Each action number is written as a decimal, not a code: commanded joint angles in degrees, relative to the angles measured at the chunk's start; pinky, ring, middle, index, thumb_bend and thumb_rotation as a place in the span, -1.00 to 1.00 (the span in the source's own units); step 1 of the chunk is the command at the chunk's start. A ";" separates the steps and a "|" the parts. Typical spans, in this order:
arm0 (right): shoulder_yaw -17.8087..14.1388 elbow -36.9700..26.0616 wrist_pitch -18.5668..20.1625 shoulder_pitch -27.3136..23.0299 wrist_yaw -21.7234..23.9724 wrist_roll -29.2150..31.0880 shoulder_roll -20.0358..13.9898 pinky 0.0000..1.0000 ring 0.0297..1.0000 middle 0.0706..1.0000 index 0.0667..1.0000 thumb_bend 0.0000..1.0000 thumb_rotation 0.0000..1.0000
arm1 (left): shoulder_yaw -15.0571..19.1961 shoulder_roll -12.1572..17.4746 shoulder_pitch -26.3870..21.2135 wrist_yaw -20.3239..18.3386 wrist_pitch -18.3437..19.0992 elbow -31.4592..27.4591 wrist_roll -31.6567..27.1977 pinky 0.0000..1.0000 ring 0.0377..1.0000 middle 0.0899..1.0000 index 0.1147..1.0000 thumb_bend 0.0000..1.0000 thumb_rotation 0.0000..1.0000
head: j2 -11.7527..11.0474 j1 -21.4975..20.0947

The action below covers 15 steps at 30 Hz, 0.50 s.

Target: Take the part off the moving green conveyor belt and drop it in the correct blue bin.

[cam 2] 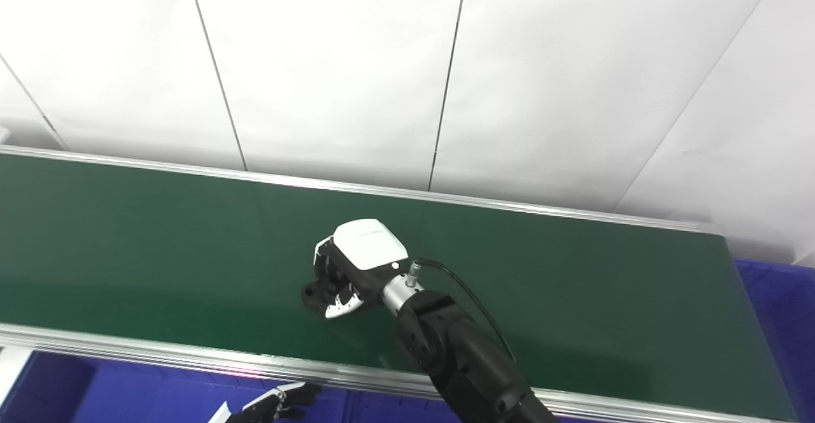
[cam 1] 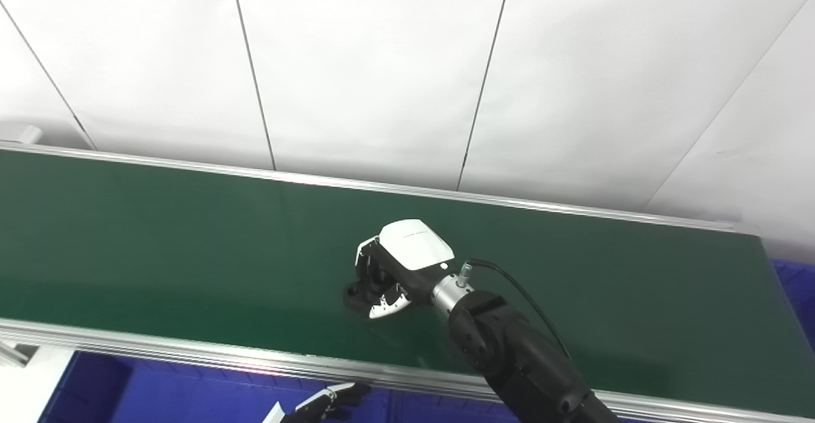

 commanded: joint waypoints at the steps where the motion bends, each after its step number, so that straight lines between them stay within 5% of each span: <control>1: 1.84 0.81 -2.99 1.73 2.50 -0.41 -0.68 -0.42 -0.22 -0.05 -0.06 0.03 -1.00 | -0.40 0.97 -0.22 0.91 -1.78 -1.75 0.34 0.52 0.62 0.66 0.56 0.27 -0.02 | 0.02 0.15; 15: -0.76 -7.03 -1.90 2.93 5.09 0.50 -2.02 -0.40 -0.26 -0.07 0.01 0.02 -1.00 | -0.86 1.22 -0.93 0.87 -1.78 -1.71 0.06 0.53 0.63 0.67 0.58 0.25 0.00 | 0.63 0.11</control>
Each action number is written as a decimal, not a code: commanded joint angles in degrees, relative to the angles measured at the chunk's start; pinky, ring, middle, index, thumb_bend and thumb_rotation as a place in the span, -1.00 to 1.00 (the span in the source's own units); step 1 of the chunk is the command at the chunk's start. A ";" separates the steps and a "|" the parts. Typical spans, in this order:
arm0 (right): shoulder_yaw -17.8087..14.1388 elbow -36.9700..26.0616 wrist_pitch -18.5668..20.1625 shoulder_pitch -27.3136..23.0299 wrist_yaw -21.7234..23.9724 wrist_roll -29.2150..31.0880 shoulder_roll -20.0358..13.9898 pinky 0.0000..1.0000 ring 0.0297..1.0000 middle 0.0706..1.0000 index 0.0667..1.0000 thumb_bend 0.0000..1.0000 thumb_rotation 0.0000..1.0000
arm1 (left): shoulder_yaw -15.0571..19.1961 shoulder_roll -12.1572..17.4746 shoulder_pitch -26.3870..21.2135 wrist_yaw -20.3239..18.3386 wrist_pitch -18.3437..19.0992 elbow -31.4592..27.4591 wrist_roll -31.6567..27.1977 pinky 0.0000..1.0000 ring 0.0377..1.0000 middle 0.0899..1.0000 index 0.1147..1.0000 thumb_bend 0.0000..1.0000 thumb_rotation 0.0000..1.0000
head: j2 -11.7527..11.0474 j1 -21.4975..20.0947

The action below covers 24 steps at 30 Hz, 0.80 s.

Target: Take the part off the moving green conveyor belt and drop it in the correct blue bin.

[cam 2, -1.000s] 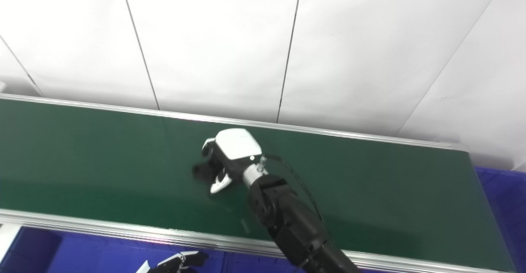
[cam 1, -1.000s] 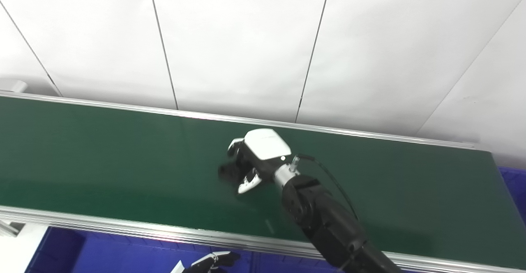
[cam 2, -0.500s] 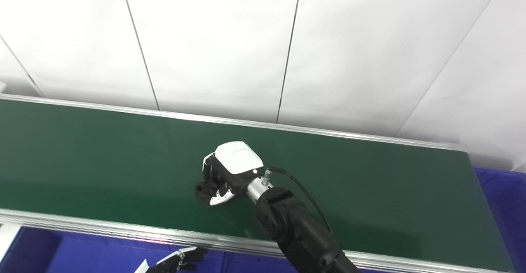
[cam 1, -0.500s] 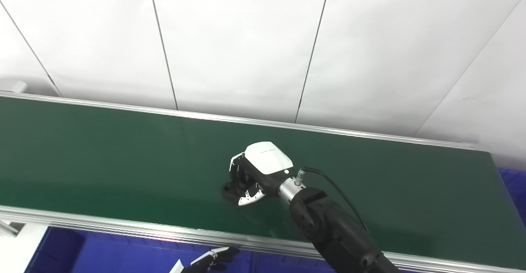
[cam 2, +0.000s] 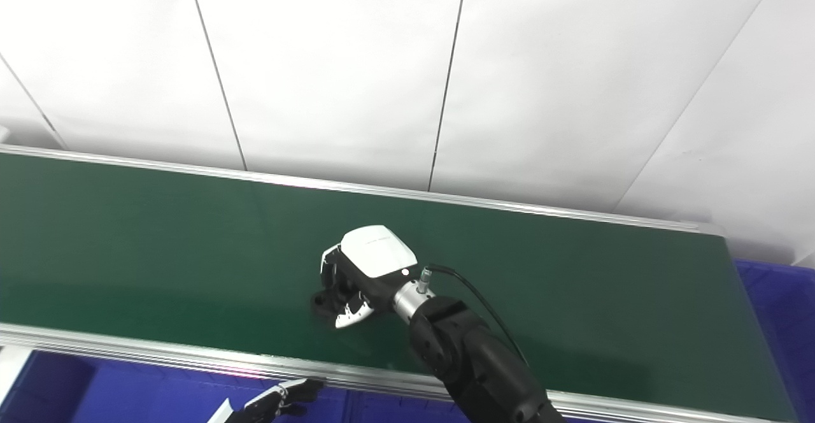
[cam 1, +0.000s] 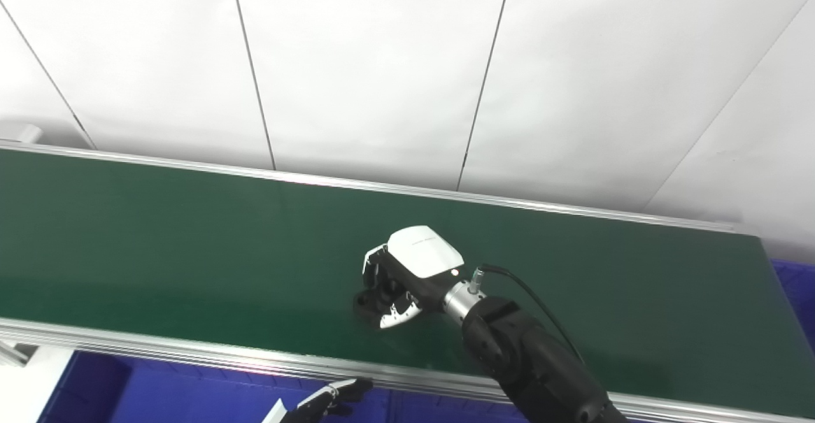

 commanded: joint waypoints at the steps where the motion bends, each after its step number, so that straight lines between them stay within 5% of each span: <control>1: -0.25 -2.05 -0.19 0.66 2.30 0.42 0.11 -0.38 -0.26 -0.07 0.01 0.02 -1.00 | -0.13 0.67 -0.13 0.62 -1.78 -1.66 0.02 0.53 0.63 0.68 0.59 0.25 0.01 | 0.02 0.02; 20: -10.09 -29.31 13.06 6.14 19.97 -2.31 -0.44 -0.47 -0.35 -0.16 0.05 0.01 -1.00 | -0.47 1.04 0.58 1.16 -1.78 -3.39 -0.09 0.56 0.65 0.68 0.60 0.20 -0.01 | 2.50 -0.82; 24: -11.22 -33.65 13.10 8.78 21.57 -2.34 -1.16 -0.48 -0.26 -0.04 -0.09 0.03 -1.00 | -0.46 1.26 0.69 1.37 -1.78 -3.38 0.03 0.56 0.65 0.69 0.60 0.22 0.03 | 2.77 -1.13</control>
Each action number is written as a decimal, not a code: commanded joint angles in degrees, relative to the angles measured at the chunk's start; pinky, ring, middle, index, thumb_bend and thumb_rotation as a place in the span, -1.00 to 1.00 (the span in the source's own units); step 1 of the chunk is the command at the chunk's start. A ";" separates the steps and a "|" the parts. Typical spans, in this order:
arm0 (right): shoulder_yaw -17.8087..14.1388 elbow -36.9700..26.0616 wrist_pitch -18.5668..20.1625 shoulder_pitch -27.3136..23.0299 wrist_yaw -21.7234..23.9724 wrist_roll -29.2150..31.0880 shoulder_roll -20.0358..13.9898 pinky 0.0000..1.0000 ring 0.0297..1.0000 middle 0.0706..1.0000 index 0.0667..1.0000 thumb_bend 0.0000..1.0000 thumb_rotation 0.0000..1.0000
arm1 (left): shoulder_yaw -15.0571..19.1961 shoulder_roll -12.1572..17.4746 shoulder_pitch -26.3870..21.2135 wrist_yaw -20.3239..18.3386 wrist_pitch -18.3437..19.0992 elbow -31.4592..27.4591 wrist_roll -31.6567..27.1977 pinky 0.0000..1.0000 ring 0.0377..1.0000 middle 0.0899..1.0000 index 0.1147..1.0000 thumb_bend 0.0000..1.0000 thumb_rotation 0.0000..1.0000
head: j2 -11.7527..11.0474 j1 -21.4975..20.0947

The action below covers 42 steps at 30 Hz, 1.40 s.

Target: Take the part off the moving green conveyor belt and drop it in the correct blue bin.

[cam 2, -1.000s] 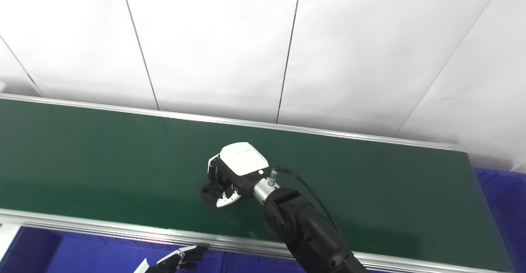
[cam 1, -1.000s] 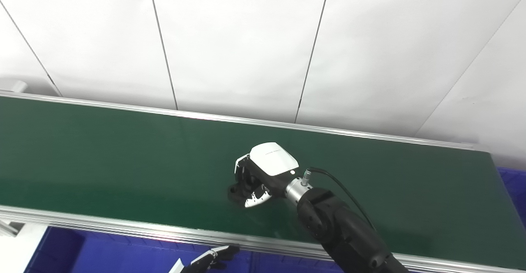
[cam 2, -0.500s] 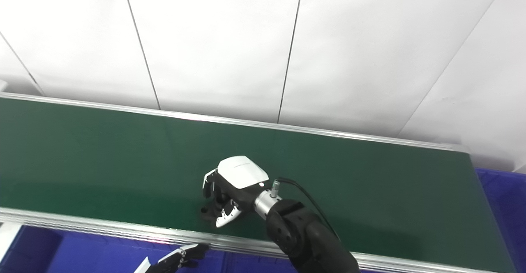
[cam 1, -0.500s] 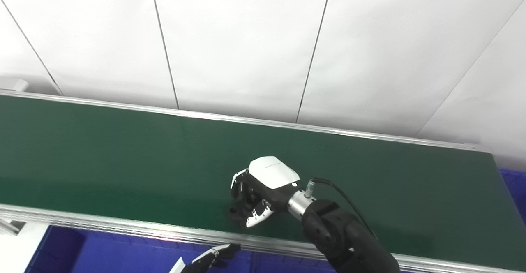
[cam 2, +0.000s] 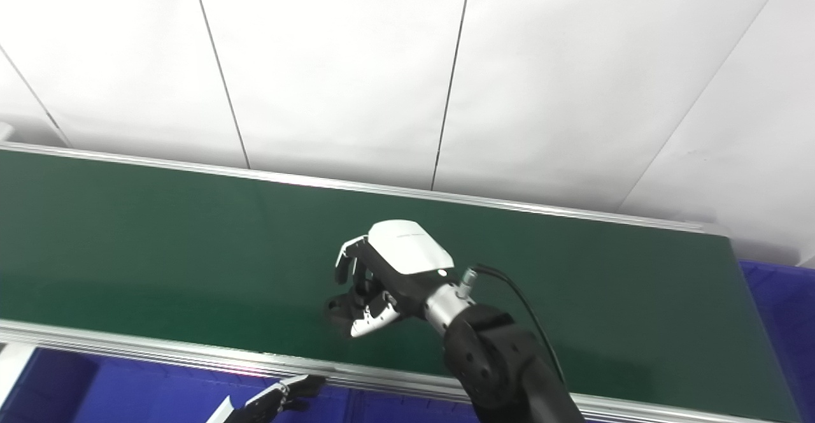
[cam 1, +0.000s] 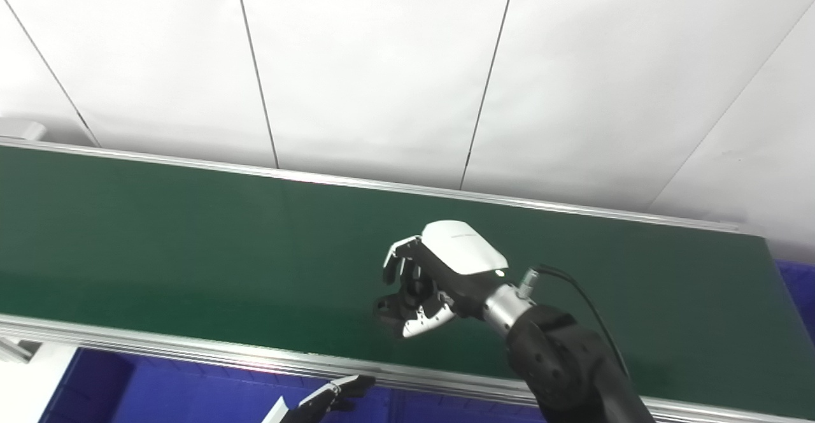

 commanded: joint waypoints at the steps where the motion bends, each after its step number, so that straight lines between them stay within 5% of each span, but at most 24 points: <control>1: -1.13 -3.43 0.35 0.49 0.27 0.06 -0.26 -0.49 -0.28 -0.06 -0.06 0.03 -1.00 | 0.30 0.54 0.40 1.10 -1.78 -1.48 -0.05 0.57 0.65 0.69 0.60 0.23 0.04 | 0.29 -0.19; 7: -2.20 -9.37 1.70 5.36 3.43 -0.74 -0.63 -0.53 -0.37 -0.16 0.06 0.01 -1.00 | 0.67 1.06 0.71 0.83 -1.78 -2.50 -0.28 0.55 0.65 0.68 0.60 0.23 0.06 | 2.14 -1.37; 10: -2.85 -12.26 1.58 8.56 4.39 -0.76 -0.61 -0.59 -0.27 -0.07 -0.08 0.03 -1.00 | 1.03 1.31 0.93 0.74 -1.78 -3.27 -0.34 0.56 0.65 0.67 0.61 0.25 0.07 | 3.12 -1.83; 15: -4.53 -17.98 2.52 15.20 5.97 -0.90 -0.26 -0.59 -0.24 -0.07 -0.10 0.03 -1.00 | 2.72 1.15 1.26 -0.41 -1.78 -5.58 -1.45 0.55 0.63 0.65 0.58 0.24 0.02 | 7.37 -3.71; 18: -5.55 -20.64 3.40 17.98 7.28 -0.83 0.54 -0.72 -0.63 -0.13 -0.10 0.05 -1.00 | 3.89 0.91 1.61 -1.17 -1.78 -7.01 -1.72 0.53 0.61 0.64 0.57 0.25 0.03 | 10.28 -4.77; 25: -6.57 -23.76 2.54 26.75 6.01 -2.00 2.01 -0.57 -0.50 -0.13 -0.10 0.06 -1.00 | 6.69 0.08 1.25 -4.35 -1.78 -8.81 -2.85 0.49 0.58 0.63 0.56 0.25 0.09 | 13.75 -5.89; 28: -6.71 -22.35 -0.20 31.74 2.04 -2.16 1.63 -0.49 -0.46 -0.13 -0.10 0.06 -1.00 | 8.12 -0.44 1.44 -6.14 -1.78 -9.67 -3.60 0.48 0.58 0.62 0.56 0.27 0.12 | 15.55 -6.16; 31: -6.98 -19.30 -2.91 35.42 -3.20 -1.63 0.89 -0.64 -0.59 -0.14 -0.10 0.05 -1.00 | 9.64 -1.06 1.68 -8.08 -1.76 -10.39 -4.21 0.49 0.58 0.62 0.56 0.29 0.18 | 16.91 -6.72; 38: -7.02 -8.73 -11.50 37.56 -16.27 -0.86 -1.52 -0.66 -0.61 -0.14 -0.10 0.05 -1.00 | 13.60 -3.09 2.68 -13.20 -1.78 -11.52 -5.68 0.49 0.59 0.62 0.56 0.36 0.20 | 18.10 -6.59; 42: -5.38 -5.91 -10.91 36.19 -15.75 -4.95 -2.42 -0.66 -0.58 -0.14 -0.10 0.05 -1.00 | 15.57 -4.34 3.79 -15.37 -1.76 -12.76 -6.51 0.50 0.59 0.61 0.56 0.35 0.21 | 19.32 -7.25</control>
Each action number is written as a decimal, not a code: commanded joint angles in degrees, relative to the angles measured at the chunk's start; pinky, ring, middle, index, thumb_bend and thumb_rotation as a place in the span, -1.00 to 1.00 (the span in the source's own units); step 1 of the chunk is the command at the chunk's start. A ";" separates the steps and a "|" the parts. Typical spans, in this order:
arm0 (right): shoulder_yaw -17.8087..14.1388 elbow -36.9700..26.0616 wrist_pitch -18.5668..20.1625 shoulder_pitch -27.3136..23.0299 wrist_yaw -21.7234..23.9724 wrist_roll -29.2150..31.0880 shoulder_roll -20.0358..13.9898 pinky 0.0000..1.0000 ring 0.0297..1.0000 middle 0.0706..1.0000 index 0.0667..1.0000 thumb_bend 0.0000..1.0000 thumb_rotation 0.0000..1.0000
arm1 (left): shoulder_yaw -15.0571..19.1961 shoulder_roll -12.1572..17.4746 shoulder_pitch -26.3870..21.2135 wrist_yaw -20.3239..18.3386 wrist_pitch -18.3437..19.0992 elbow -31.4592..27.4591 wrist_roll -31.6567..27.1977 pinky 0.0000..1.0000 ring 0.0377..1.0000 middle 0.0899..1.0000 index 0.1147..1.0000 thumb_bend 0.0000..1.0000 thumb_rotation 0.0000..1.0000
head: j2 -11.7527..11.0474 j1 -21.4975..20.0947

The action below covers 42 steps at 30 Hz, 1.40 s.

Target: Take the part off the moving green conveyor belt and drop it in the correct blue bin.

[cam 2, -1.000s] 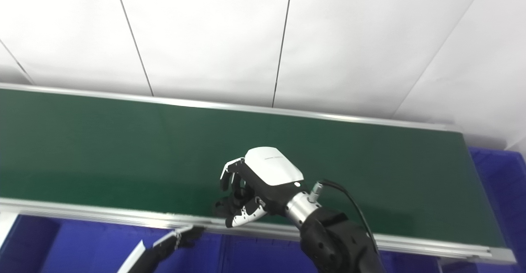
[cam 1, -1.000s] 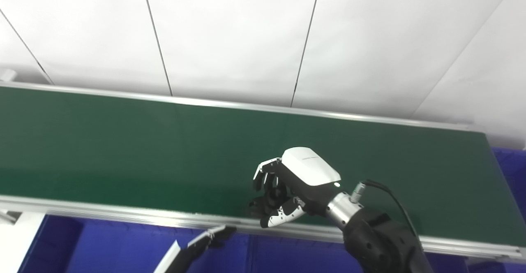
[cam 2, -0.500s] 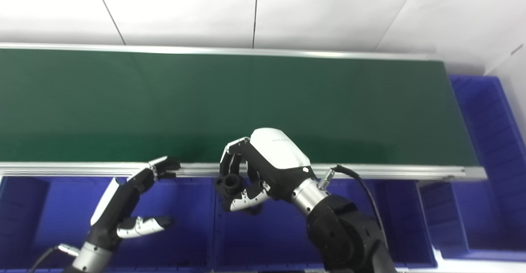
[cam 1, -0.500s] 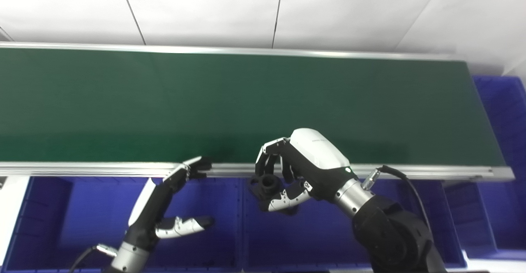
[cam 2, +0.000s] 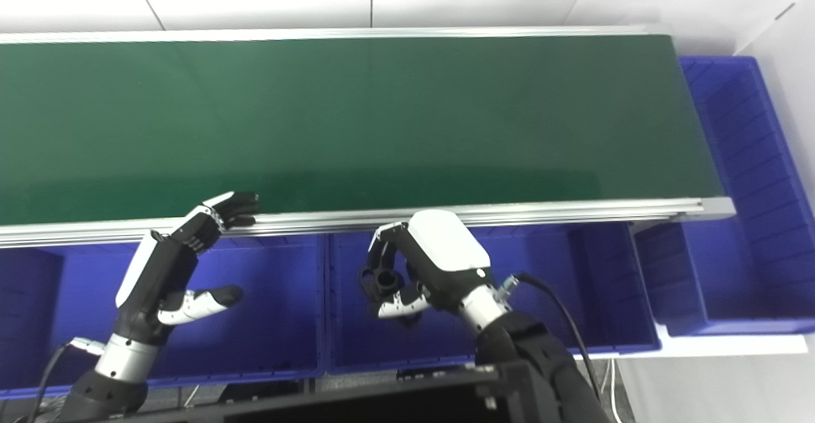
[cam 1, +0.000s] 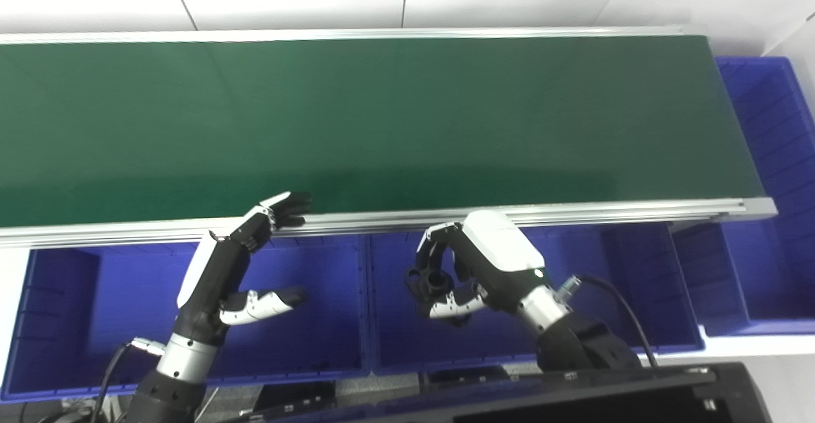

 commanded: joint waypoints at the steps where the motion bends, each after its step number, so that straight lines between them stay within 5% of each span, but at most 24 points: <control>1: 1.29 -0.44 -1.43 -1.21 0.53 -3.02 -0.35 -0.64 -0.56 -0.14 -0.10 0.05 -1.00 | 1.08 -0.44 1.15 -1.35 -1.74 -2.93 -0.63 0.50 0.59 0.61 0.56 0.35 0.19 | 0.33 -0.29; 5: 3.53 1.76 0.75 -3.76 6.35 -7.89 -0.83 -0.37 -0.23 -0.02 -0.09 0.04 -0.94 | 2.49 -1.20 1.69 -2.82 -1.75 -3.81 -0.88 0.50 0.58 0.60 0.55 0.34 0.17 | 0.86 -0.97; 6: 4.07 1.94 1.13 -4.44 8.45 -8.78 -0.88 0.06 0.19 0.29 0.18 0.07 -0.69 | 2.85 -1.42 1.81 -3.08 -1.75 -3.93 -0.71 0.50 0.57 0.60 0.55 0.35 0.17 | 0.83 -0.96; 9: 5.24 2.38 1.56 -6.24 14.01 -10.62 -1.08 0.32 0.43 0.48 0.45 0.04 -0.48 | 3.84 -2.08 2.22 -3.79 -1.66 -4.32 -0.26 0.49 0.57 0.60 0.55 0.35 0.17 | 1.09 -1.35; 12: 5.70 0.86 2.65 -7.28 20.79 -13.02 -1.18 0.77 0.74 0.75 0.73 0.10 0.72 | 4.41 -2.80 2.71 -4.16 -1.50 -4.83 -0.51 0.49 0.56 0.58 0.53 0.35 0.14 | 1.05 -1.13; 13: 5.51 -0.14 3.19 -7.14 22.49 -13.33 -1.08 0.84 0.79 0.80 0.79 0.15 0.91 | 4.50 -2.93 2.80 -4.38 -1.47 -4.93 -0.69 0.49 0.57 0.58 0.53 0.34 0.14 | 0.82 -0.84; 21: 1.69 -5.19 3.14 -2.66 21.47 -9.04 0.65 0.79 0.79 0.82 0.84 0.19 1.00 | 5.53 -3.83 4.02 -5.93 -1.57 -5.08 -0.21 0.49 0.57 0.58 0.53 0.33 0.16 | -2.32 2.31; 27: -3.96 -5.62 -4.35 3.31 6.60 9.18 2.44 0.68 0.72 0.76 0.77 0.00 0.99 | 5.90 -3.46 4.90 -7.42 -1.68 -4.59 -0.75 0.49 0.58 0.60 0.54 0.31 0.15 | -3.83 4.63; 31: -5.29 -5.38 -10.10 7.05 -1.26 19.38 3.92 0.49 0.67 0.74 0.74 -0.05 0.71 | 6.23 -3.01 5.28 -8.00 -1.75 -4.04 0.52 0.49 0.59 0.63 0.56 0.27 0.21 | -5.85 6.56; 33: -5.14 -5.61 -11.30 8.82 -3.40 21.85 4.47 0.48 0.67 0.74 0.75 -0.02 0.73 | 6.38 -3.24 5.71 -7.68 -1.75 -4.05 1.34 0.49 0.59 0.63 0.56 0.27 0.22 | -6.24 7.16; 35: -4.81 -5.69 -11.97 10.16 -4.87 22.92 5.09 0.49 0.68 0.75 0.76 0.04 0.75 | 6.40 -3.46 6.14 -7.83 -1.76 -3.93 0.89 0.49 0.59 0.63 0.55 0.26 0.19 | -6.95 8.03; 39: -3.41 -4.67 -13.67 12.36 -8.57 21.83 6.36 0.38 0.60 0.73 0.75 0.08 0.31 | 5.89 -3.44 5.99 -8.22 -1.77 -2.95 0.71 0.50 0.60 0.65 0.57 0.21 0.12 | -8.30 9.92; 42: -3.11 -3.05 -14.80 13.13 -11.31 22.26 7.11 0.39 0.59 0.72 0.78 0.14 0.23 | 5.68 -3.94 5.93 -8.58 -1.78 -1.78 0.08 0.50 0.61 0.66 0.58 0.22 0.12 | -9.01 11.04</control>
